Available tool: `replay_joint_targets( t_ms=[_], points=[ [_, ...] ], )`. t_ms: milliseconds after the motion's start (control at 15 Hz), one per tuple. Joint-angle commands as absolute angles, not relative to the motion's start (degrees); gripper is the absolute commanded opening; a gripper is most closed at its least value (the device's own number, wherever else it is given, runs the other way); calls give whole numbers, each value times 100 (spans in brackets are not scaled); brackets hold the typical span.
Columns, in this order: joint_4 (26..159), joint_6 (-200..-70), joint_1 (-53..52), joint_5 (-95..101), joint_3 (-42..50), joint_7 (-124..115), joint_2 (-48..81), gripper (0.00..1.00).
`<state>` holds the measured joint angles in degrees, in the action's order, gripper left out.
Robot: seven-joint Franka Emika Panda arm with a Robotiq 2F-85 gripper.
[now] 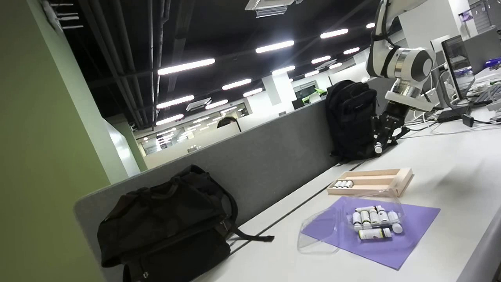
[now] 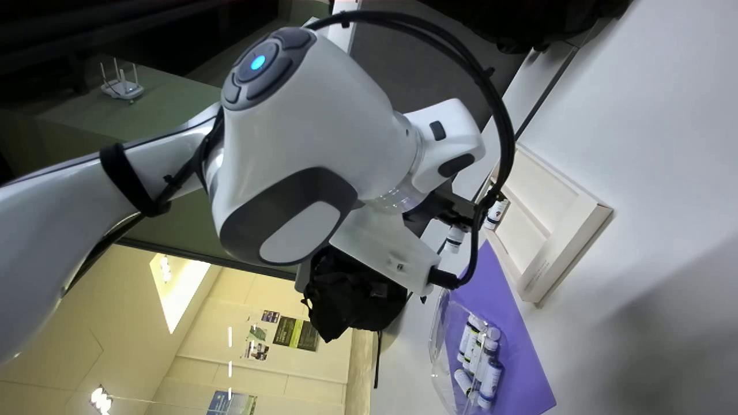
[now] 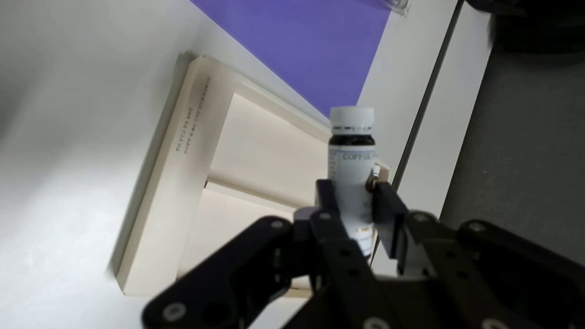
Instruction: Remove one bottle and put it in the wooden box
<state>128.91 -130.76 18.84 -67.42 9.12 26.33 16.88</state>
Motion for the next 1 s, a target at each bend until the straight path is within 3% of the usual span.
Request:
replay_joint_targets(
  t_ms=[0, 933],
  points=[
    [12612, -12807, 1796, -6815, 1024, 2230, 1896, 10],
    [11323, -12522, 1681, -7074, 981, 523, 3392, 10]
  ],
)
